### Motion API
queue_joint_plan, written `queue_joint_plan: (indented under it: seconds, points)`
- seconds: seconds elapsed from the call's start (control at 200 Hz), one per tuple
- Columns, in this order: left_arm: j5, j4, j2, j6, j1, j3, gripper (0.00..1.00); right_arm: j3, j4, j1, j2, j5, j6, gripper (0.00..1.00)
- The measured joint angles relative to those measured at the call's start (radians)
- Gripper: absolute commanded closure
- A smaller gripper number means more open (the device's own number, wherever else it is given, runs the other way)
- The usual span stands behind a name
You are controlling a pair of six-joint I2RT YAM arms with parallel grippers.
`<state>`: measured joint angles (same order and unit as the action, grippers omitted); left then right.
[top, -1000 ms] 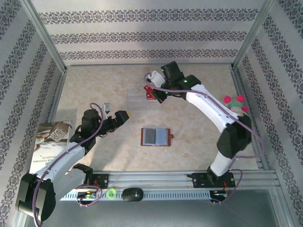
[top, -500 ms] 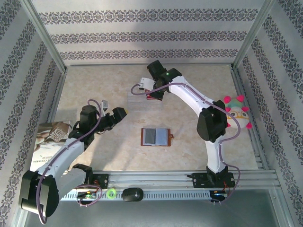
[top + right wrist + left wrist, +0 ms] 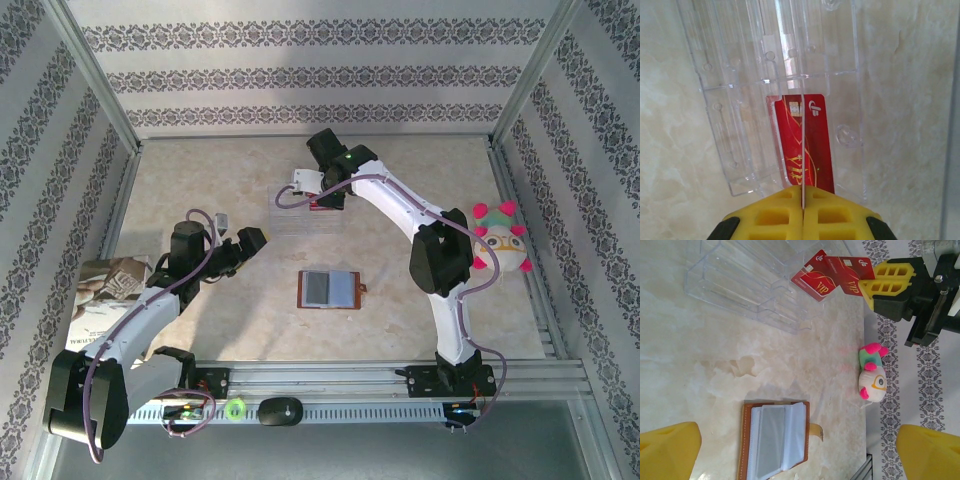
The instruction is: Take the credit cards out of the card holder
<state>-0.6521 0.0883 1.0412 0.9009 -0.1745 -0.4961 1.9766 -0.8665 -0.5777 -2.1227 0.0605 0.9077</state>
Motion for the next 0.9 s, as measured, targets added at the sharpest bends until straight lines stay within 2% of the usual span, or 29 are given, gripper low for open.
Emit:
queue_joint_plan:
  seconds: [0.754, 0.899]
  points:
    - [-0.003, 0.002, 0.048, -0.003, 0.007, 0.000, 0.00, -0.067, 0.064, 0.026, -0.006, 0.006, 0.042, 1.00]
    - [-0.003, 0.002, 0.048, -0.003, 0.007, 0.000, 0.00, -0.069, 0.077, 0.026, -0.009, 0.007, 0.042, 0.87]
